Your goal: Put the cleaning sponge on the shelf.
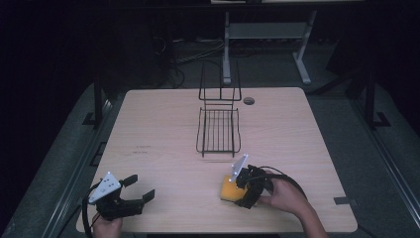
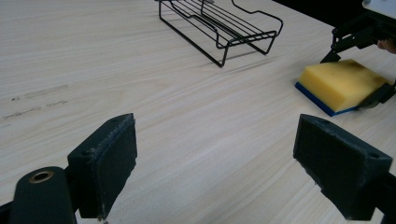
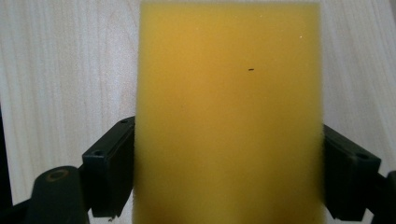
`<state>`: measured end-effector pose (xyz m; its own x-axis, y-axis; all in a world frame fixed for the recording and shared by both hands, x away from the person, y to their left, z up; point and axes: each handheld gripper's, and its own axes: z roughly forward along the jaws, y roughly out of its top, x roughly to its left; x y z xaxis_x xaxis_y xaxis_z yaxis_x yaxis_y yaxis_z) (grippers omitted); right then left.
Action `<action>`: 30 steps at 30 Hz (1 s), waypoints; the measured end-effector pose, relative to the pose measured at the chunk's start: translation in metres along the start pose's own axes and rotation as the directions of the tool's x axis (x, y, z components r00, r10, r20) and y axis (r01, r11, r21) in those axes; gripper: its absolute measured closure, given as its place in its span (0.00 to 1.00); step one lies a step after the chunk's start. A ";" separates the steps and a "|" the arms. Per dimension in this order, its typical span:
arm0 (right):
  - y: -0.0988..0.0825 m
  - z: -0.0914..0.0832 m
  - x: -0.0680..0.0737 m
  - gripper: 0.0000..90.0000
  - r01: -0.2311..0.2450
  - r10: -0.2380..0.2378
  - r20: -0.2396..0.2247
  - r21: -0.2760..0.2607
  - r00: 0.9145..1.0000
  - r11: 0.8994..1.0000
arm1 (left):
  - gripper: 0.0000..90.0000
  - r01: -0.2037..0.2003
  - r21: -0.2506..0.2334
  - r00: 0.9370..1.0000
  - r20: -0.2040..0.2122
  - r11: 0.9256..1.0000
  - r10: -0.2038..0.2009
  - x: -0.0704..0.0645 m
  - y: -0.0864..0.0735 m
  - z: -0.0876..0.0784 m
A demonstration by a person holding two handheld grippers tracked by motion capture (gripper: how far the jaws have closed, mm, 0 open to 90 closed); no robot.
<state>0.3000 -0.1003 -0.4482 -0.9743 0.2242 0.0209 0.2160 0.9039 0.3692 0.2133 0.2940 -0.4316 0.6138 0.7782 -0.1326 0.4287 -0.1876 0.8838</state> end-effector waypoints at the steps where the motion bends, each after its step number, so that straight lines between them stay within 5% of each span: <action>1: 0.000 0.000 0.000 0.20 0.000 0.000 0.000 0.001 1.000 1.000 | 0.14 0.001 -0.001 1.000 0.000 1.000 -0.001 0.000 0.000 0.000; 18: 0.004 -0.001 0.000 0.24 0.014 -0.014 -0.013 0.013 1.000 1.000 | 0.14 0.018 -0.019 1.000 0.009 1.000 -0.018 0.001 0.001 -0.002; 30: 0.024 -0.013 -0.011 0.24 0.046 -0.046 -0.047 0.003 0.998 0.999 | 0.14 0.010 -0.016 1.000 0.005 1.000 -0.010 0.000 0.001 -0.001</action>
<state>0.3153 -0.0862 -0.4271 -0.9851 0.1651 0.0471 0.1708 0.9144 0.3669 0.2130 0.2943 -0.4303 0.6126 0.7772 -0.1434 0.4241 -0.1702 0.8895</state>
